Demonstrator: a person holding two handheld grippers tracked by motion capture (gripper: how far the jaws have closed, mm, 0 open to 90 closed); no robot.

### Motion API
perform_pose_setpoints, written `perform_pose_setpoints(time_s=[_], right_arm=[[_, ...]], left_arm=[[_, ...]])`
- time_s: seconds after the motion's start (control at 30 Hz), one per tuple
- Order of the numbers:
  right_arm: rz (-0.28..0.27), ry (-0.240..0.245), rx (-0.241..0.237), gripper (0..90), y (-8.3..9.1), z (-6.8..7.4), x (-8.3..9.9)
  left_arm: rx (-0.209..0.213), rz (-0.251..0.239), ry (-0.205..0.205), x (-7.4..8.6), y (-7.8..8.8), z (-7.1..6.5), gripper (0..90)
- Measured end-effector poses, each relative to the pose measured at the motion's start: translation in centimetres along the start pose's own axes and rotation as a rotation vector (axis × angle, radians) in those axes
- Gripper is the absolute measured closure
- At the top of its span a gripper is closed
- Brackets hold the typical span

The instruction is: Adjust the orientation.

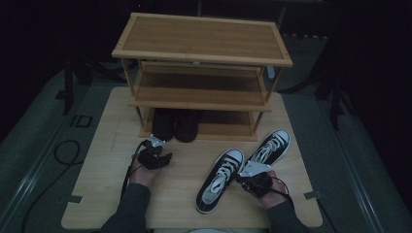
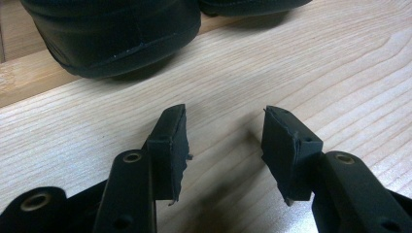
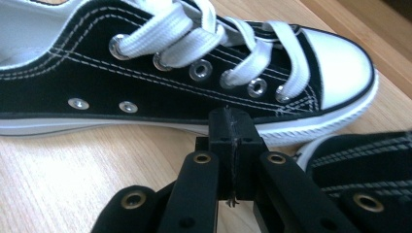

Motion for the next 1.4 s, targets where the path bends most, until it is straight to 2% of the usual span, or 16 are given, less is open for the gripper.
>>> perform_pose_setpoints(time_s=[0.37, 1.4], right_arm=[[0.004, -0.002, 0.011, 89.6, -0.5, 0.0, -0.6], [0.035, 0.001, 0.052, 89.7, -3.2, 0.0, -5.0]], left_arm=[[-0.002, 0.0, 0.0, 0.0, 0.0, 0.0, 52.3], [0.003, -0.001, -0.002, 0.0, 0.0, 0.0, 52.1]])
Point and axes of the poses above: each handheld gripper's, and its own axes: y roughly backward along the jaws, x roughly out of its underside, z roughly to its left, the point moved 6 cm from there along -y, roughly forward along the jaws, and after that the axes turned 8 degrees about z, right-handed, at the moved point
